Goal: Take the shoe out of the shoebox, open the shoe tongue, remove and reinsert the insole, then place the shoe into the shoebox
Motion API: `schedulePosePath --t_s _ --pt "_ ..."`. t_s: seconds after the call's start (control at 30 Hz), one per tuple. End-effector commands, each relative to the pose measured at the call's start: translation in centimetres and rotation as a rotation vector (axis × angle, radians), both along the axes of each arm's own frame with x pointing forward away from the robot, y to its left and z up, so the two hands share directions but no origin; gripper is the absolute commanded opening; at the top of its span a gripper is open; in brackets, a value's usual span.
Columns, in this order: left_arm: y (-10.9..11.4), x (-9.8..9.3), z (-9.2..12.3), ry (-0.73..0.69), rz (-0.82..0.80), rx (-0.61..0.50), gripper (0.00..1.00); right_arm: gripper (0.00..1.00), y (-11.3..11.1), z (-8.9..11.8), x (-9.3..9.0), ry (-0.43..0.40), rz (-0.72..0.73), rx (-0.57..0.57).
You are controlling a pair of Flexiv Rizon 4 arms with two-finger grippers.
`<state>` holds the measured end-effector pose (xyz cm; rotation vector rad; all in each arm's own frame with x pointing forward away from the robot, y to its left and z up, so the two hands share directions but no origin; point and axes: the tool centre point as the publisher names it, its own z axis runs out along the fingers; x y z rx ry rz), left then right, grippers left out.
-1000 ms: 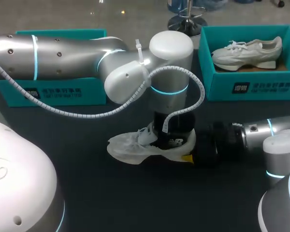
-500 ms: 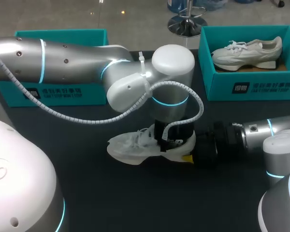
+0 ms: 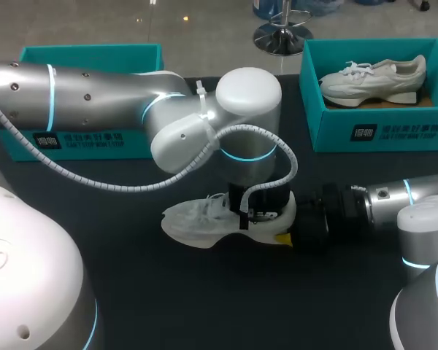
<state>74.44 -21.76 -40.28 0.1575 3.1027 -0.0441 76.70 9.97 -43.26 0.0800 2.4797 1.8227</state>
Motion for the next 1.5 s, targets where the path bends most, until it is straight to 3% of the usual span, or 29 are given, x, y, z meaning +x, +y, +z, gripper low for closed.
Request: schedulePosePath --t_s 0.03,0.7,1.0,1.5 --pt "0.7 -0.5 1.3 -0.022 0.000 -0.017 0.00 0.00 0.3 -0.5 0.1 0.001 -0.001 -0.003" --pt "2.1 -0.6 7.5 -0.080 0.036 -0.135 0.00 0.00 0.3 -0.5 0.1 0.001 -0.001 -0.003" --pt "1.6 -0.8 7.9 -0.080 0.031 -0.146 0.00 0.00 0.3 -0.5 0.1 0.001 -0.001 -0.003" --pt "-2.7 -2.0 7.2 -0.060 -0.010 -0.146 0.00 0.00 0.3 -0.5 0.1 0.001 -0.001 -0.003"
